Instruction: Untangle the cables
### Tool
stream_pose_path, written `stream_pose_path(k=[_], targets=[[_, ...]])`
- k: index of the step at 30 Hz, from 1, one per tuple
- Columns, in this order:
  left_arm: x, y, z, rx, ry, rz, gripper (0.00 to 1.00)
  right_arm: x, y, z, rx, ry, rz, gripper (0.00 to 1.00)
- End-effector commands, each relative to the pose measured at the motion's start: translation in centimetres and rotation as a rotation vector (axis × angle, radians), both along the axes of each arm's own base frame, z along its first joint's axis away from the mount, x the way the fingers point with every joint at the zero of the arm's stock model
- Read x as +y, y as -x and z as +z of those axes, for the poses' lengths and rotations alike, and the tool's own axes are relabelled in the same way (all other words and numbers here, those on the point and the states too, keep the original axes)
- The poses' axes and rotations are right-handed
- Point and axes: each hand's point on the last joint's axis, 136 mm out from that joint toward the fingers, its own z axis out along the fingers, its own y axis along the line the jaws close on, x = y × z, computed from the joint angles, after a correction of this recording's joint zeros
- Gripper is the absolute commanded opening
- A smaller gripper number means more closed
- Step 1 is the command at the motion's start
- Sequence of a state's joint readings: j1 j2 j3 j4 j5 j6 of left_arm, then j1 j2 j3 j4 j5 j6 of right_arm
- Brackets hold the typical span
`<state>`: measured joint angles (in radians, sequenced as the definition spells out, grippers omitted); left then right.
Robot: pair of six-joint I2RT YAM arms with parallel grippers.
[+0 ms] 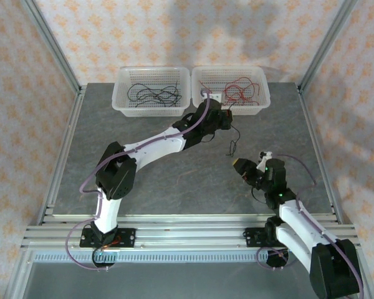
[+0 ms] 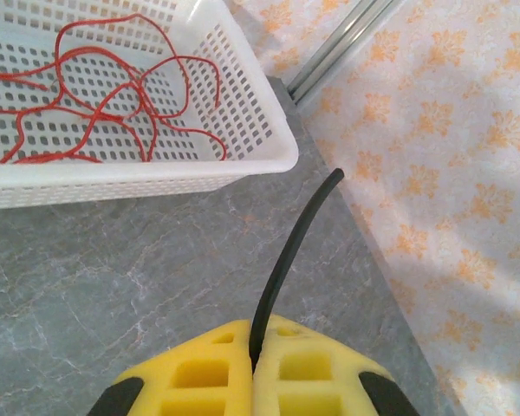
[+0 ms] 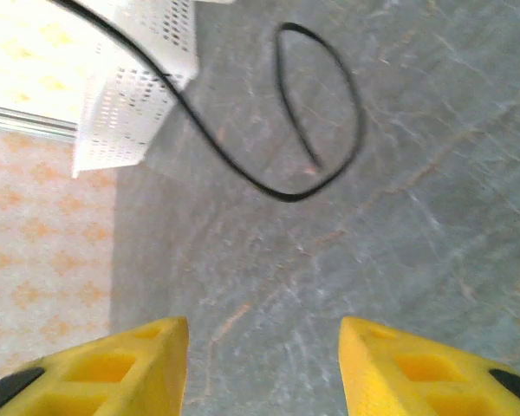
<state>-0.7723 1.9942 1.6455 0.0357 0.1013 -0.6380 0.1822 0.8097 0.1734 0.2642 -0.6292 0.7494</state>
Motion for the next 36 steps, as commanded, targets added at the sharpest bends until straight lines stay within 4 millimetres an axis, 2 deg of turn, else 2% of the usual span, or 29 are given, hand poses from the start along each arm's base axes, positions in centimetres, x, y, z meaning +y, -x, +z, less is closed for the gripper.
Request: stream_pose_path(k=[1, 4, 8, 15, 24, 30, 33, 36], targets=[[-0.3, 0.2, -0.6, 0.044, 0.058, 0.008, 0.00, 0.0, -0.7, 2.1, -0.080, -0.043, -0.023, 0.48], [-0.3, 0.3, -0.6, 0.043, 0.052, 0.005, 0.00, -1.4, -1.4, 2.6, -0.064, 0.040, -0.090, 0.48], [-0.2, 0.5, -0.6, 0.043, 0.045, -0.002, 0.00, -3.0, -2.3, 2.1, 0.008, 0.149, -0.158, 0.47], [0.0, 0.7, -0.3, 0.034, 0.050, -0.004, 0.00, -1.1, -3.7, 0.5, 0.081, 0.134, -0.054, 0.41], [0.3, 1.1, 0.3, 0.023, 0.053, -0.011, 0.00, 0.3, -4.8, 1.0, 0.080, 0.104, 0.027, 0.40], [0.1, 1.4, 0.8, 0.017, 0.068, -0.025, 0.00, 2.1, -5.0, -0.1, 0.126, 0.081, 0.161, 0.40], [0.1, 1.5, 1.0, 0.014, 0.074, -0.030, 0.00, 1.8, -5.1, -0.1, 0.129, 0.107, 0.172, 0.39], [0.1, 1.5, 1.2, 0.009, 0.072, -0.032, 0.00, 0.7, -5.3, 1.0, 0.088, 0.124, 0.131, 0.39]])
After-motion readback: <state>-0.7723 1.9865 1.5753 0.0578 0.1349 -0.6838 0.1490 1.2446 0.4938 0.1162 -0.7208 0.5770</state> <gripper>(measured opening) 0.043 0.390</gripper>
